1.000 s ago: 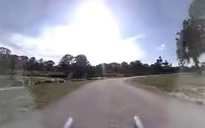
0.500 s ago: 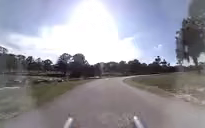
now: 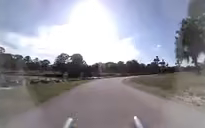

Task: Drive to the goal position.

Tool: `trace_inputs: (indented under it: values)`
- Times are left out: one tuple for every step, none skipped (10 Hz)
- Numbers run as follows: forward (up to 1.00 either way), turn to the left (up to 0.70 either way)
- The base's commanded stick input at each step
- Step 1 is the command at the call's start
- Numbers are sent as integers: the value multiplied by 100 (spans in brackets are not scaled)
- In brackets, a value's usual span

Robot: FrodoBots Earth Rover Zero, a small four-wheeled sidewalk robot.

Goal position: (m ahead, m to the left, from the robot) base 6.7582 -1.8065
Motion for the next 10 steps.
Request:
trace_inputs:
  values:
    - [70, 0]
    - [70, 0]
    - [70, 0]
    - [70, 0]
    - [70, 24]
    - [70, 35]
    - [70, 35]
    - [70, 35]
    - [70, 24]
    - [70, 8]
